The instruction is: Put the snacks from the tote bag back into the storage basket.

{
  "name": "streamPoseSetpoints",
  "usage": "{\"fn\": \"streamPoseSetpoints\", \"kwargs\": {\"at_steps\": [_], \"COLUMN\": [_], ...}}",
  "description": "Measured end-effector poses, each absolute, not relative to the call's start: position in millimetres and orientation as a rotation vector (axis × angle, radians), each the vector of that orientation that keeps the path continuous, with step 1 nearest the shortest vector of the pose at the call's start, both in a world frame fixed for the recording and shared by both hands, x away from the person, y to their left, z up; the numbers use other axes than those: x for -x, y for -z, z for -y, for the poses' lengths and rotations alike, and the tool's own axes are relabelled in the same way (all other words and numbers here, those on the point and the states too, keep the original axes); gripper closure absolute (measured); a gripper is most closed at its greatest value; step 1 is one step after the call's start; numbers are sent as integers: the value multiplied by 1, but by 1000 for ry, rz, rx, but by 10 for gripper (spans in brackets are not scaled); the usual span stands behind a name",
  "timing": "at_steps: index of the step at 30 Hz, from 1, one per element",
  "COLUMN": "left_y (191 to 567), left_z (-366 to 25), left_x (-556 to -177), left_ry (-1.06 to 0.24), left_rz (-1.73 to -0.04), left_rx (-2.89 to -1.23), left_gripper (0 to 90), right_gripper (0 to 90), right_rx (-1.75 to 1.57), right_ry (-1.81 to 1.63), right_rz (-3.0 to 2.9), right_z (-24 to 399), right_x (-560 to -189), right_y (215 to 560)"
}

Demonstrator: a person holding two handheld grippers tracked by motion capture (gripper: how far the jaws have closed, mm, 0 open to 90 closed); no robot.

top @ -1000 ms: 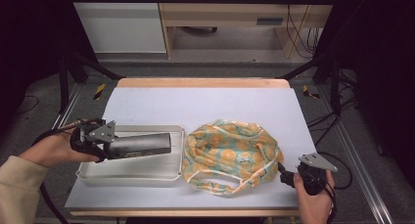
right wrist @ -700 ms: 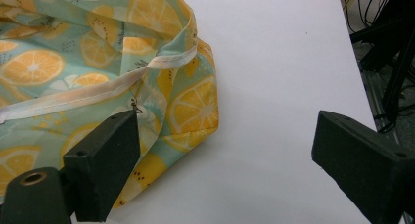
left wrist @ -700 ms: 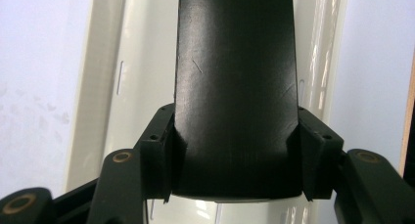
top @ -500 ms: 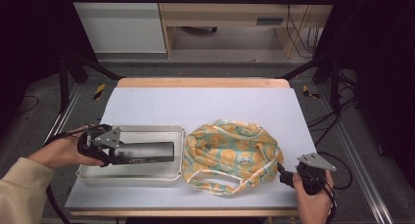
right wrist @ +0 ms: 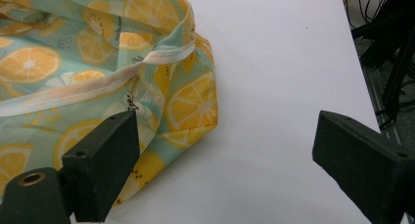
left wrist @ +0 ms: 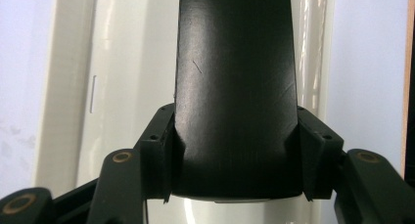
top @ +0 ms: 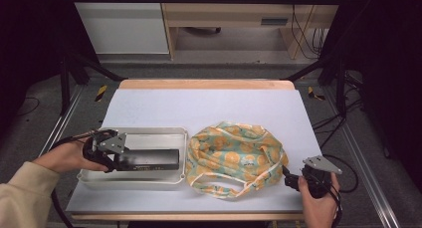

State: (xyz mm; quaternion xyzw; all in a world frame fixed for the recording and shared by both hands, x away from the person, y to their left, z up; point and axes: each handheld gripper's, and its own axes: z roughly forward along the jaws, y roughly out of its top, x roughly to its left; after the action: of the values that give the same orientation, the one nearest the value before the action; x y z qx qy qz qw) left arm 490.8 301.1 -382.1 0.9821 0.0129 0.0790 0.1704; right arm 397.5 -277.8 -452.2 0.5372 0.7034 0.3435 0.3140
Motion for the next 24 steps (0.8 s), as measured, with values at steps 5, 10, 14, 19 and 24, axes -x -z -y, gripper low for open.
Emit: {"fn": "streamPoseSetpoints", "kwargs": {"at_steps": [5,10,14,19,24], "left_y": [387,390,392,394,396], "left_z": [-298,-297,-294,-294,-293], "left_x": [-489,-490,-489,-490,-488], "left_ry": [-204,-195,-182,-174,-164], "left_rz": [-23,-25,-13,-12,-7], "left_rx": [-2782,-2779,-2784,-2783,-2776], "left_gripper": [432,432,432,432,432], "right_gripper": [106,105,103,101,101], "right_rx": [-1419,-1421,-1421,-1423,-1426], "right_ry": [-909,-903,-904,-903,-901], "right_rz": [-1863,-1866,-1873,-1873,-1879], "right_z": [277,278,277,278,277], "right_x": [-399,-399,-399,-400,-399], "right_y": [454,454,455,455,455]}}
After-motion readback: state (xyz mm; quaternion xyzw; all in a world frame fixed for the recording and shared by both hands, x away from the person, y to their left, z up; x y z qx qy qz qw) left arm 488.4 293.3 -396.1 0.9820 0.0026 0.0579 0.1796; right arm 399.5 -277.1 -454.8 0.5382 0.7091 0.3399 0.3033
